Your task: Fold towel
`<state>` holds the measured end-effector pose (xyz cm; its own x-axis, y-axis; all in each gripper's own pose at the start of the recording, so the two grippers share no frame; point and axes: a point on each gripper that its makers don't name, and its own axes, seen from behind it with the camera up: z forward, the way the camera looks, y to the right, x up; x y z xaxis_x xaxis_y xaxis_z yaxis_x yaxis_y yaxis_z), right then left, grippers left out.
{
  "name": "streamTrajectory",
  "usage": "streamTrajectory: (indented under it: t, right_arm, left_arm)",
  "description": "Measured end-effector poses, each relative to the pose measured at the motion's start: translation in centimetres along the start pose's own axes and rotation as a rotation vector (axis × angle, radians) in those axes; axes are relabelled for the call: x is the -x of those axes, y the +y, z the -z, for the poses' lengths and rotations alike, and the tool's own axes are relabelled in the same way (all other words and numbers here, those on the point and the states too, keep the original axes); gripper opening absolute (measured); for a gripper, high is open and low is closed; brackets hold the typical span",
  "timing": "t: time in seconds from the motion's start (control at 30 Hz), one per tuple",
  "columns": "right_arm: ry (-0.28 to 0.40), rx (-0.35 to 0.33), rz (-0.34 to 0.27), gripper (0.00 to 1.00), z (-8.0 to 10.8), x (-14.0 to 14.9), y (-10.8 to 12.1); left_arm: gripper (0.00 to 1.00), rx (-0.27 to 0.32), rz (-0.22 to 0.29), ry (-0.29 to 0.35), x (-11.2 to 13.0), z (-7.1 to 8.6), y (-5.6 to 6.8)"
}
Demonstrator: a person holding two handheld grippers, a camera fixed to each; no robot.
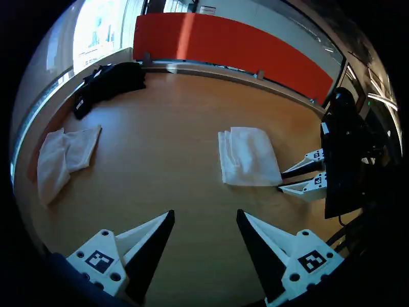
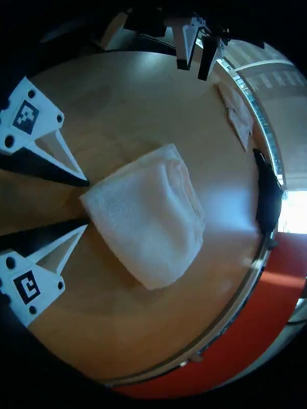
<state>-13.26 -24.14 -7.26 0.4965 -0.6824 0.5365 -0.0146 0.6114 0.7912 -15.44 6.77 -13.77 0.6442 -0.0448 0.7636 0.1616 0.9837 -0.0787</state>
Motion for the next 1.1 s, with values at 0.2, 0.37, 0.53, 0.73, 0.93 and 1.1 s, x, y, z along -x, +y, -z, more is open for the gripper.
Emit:
streamTrajectory:
  t: [0.2, 0.37, 0.53, 0.73, 0.93, 1.1]
  right_arm:
    - [-0.001, -0.001, -0.01, 0.18, 0.0, 0.2, 0.2]
    - [0.006, 0.008, -0.013, 0.04, 0.0, 0.1, 0.4]
    - [0.016, 0.01, 0.003, 0.03, 0.3, -0.1, 0.4]
    - [0.043, 0.019, 0.026, 0.03, 1.4, -1.4, 0.6]
    - [0.082, 0.044, 0.046, 0.02, 3.7, -3.9, 1.7]
    - [0.123, 0.073, 0.062, 0.02, 6.3, -6.7, 3.2]
  left_arm:
    - [0.89, 0.002, -0.004, 0.0, -0.1, 0.0, 0.1]
    - [0.9, 0.003, -0.005, 0.0, -0.1, 0.0, 0.1]
    - [0.9, 0.005, -0.005, 0.001, 0.0, 0.0, 0.2]
    - [0.9, 0.009, -0.01, 0.005, -0.2, 0.1, 0.4]
    - [0.9, 0.019, -0.017, 0.02, -1.1, 0.2, 0.9]
    - [0.89, 0.029, -0.028, 0.038, -2.1, 0.4, 1.5]
